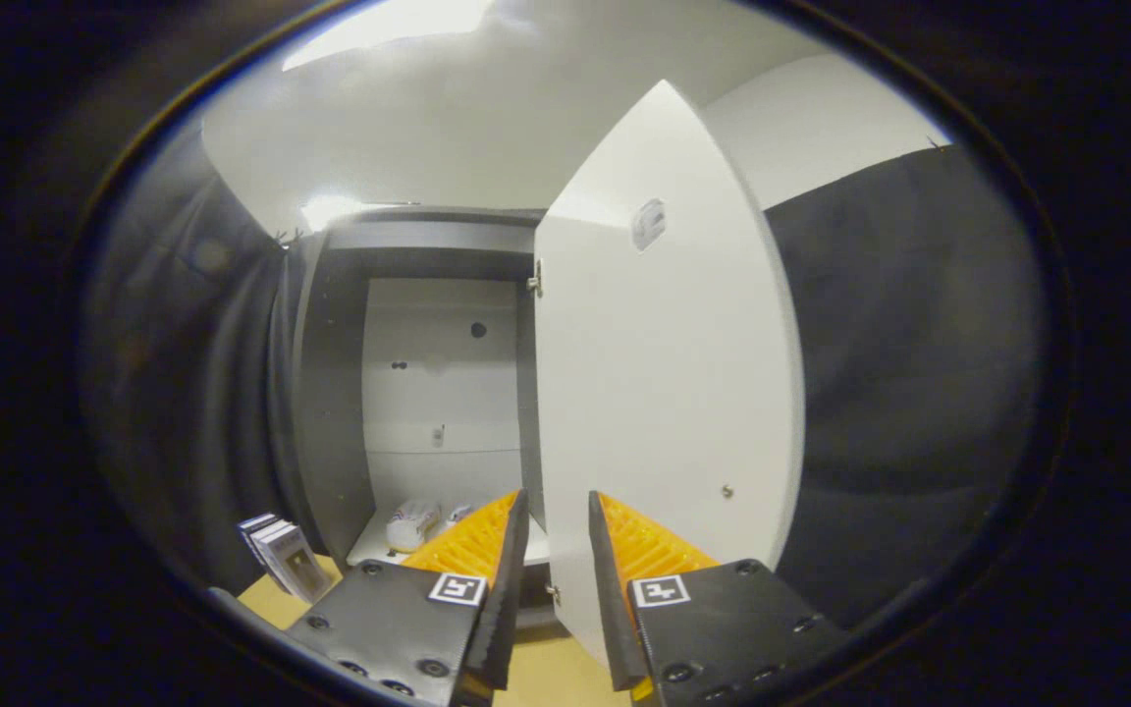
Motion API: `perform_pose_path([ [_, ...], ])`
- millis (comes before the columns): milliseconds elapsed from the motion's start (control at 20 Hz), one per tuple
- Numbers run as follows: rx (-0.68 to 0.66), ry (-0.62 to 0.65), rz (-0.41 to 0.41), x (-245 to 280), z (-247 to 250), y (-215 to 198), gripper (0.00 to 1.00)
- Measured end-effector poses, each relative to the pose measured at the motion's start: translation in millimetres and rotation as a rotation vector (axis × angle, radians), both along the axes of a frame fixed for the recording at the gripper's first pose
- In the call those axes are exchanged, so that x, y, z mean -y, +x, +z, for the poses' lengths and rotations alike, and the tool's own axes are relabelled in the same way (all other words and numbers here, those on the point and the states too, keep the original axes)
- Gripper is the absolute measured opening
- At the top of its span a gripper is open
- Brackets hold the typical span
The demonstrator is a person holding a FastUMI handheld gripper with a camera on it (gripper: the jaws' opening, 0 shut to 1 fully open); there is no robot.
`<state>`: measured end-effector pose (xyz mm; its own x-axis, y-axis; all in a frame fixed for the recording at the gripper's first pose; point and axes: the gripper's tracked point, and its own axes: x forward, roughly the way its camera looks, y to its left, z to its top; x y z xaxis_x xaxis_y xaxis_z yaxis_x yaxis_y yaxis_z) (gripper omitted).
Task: Open the shoe cabinet door, grab the shoes and put them into the shoe cabinet, then close the shoe cabinet door.
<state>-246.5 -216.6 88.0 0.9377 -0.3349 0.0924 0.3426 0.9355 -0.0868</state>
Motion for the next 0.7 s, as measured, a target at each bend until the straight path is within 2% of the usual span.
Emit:
perform_pose_path([
  [300,-0.016,0.006,0.109,37.5,16.2,-53.5,0.4],
  [700,-0.022,0.032,0.144,115.6,17.5,-70.9,0.4],
])
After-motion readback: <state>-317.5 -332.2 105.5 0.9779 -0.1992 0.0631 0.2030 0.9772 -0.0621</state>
